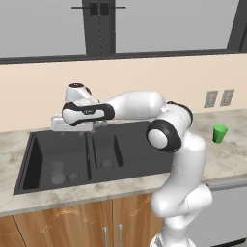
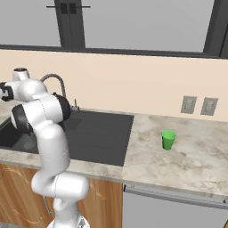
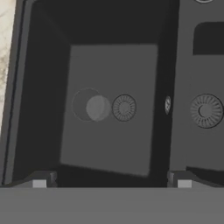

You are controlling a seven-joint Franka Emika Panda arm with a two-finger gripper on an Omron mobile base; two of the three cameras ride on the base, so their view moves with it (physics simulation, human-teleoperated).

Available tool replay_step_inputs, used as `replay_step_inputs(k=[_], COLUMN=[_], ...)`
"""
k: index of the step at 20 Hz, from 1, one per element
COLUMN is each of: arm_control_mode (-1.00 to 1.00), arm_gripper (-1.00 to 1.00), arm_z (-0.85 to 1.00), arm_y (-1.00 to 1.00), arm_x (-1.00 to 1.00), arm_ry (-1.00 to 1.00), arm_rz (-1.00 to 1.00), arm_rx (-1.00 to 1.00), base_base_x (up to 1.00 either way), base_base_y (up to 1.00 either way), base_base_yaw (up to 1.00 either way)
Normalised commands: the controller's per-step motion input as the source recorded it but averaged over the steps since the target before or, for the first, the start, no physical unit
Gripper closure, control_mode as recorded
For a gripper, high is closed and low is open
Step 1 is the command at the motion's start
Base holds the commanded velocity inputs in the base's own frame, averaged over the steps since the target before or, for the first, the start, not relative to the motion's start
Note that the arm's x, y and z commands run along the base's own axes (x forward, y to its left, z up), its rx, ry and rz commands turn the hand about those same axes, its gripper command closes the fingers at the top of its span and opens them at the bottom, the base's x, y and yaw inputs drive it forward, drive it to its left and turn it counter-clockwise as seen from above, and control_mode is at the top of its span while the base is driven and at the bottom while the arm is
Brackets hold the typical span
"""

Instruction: Move any existing items from the left basin to the right basin for drying. Then move the cup from the counter to the left basin of the sink for washing.

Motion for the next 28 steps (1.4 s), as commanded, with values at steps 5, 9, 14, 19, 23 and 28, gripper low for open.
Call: replay_step_inputs(k=[5,9,14,19,23,28], arm_control_mode=[-1.0,-1.0,-1.0,-1.0,-1.0,-1.0], arm_gripper=[-1.0,-1.0,-1.0,-1.0,-1.0,-1.0], arm_z=[-0.01,-0.01,-0.03,-0.01,-0.03,-0.08], arm_y=[0.23,0.22,0.24,0.06,0.0,0.05], arm_x=[0.21,0.21,0.25,0.17,0.0,0.0], arm_ry=[0.01,0.02,0.03,0.03,0.0,0.0], arm_rz=[-0.13,-0.12,-0.09,-0.06,-0.03,-0.03], arm_rx=[-0.06,-0.05,-0.04,0.0,0.0,0.0], base_base_x=[0.0,0.0,0.0,0.0,0.0,0.0], base_base_y=[0.0,0.0,0.0,0.0,0.0,0.0], base_base_yaw=[0.0,0.0,0.0,0.0,0.0,0.0])
